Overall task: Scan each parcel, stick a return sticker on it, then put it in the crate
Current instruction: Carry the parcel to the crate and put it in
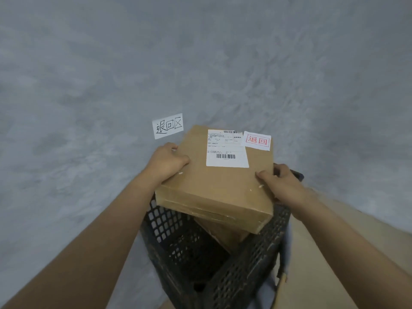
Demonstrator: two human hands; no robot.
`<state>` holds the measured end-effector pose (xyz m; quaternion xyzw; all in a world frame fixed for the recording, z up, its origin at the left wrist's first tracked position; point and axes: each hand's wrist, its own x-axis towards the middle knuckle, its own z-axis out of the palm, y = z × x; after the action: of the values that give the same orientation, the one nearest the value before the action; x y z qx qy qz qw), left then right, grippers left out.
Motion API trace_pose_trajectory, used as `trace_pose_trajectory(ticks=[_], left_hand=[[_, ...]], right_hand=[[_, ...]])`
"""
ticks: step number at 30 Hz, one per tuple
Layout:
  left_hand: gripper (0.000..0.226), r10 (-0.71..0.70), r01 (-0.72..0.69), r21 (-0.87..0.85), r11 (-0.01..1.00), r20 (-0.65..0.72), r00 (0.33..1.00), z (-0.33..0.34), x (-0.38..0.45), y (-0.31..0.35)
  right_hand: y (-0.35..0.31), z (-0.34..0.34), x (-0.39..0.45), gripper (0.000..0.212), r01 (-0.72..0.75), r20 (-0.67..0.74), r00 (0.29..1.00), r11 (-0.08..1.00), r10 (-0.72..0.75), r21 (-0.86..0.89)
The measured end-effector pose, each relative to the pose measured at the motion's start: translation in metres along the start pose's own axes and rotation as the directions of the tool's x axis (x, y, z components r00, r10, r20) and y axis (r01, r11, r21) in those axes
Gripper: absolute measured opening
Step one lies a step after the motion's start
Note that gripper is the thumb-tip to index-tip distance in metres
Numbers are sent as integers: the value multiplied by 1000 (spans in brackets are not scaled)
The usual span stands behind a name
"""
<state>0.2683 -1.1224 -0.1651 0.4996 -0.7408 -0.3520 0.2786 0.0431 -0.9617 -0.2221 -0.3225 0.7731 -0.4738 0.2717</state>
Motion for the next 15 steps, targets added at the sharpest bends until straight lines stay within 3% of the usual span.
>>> trace_pose_trajectory(ticks=[9,15], left_hand=[[53,75,-76,-1,997,201,977,58,113,-37],[55,68,-135,108,985,473,878,107,153,-64]], right_hand=[[30,41,58,61,-218,-64,974,976,216,-19],[49,65,79,68,-406,-84,912,913,402,-36]])
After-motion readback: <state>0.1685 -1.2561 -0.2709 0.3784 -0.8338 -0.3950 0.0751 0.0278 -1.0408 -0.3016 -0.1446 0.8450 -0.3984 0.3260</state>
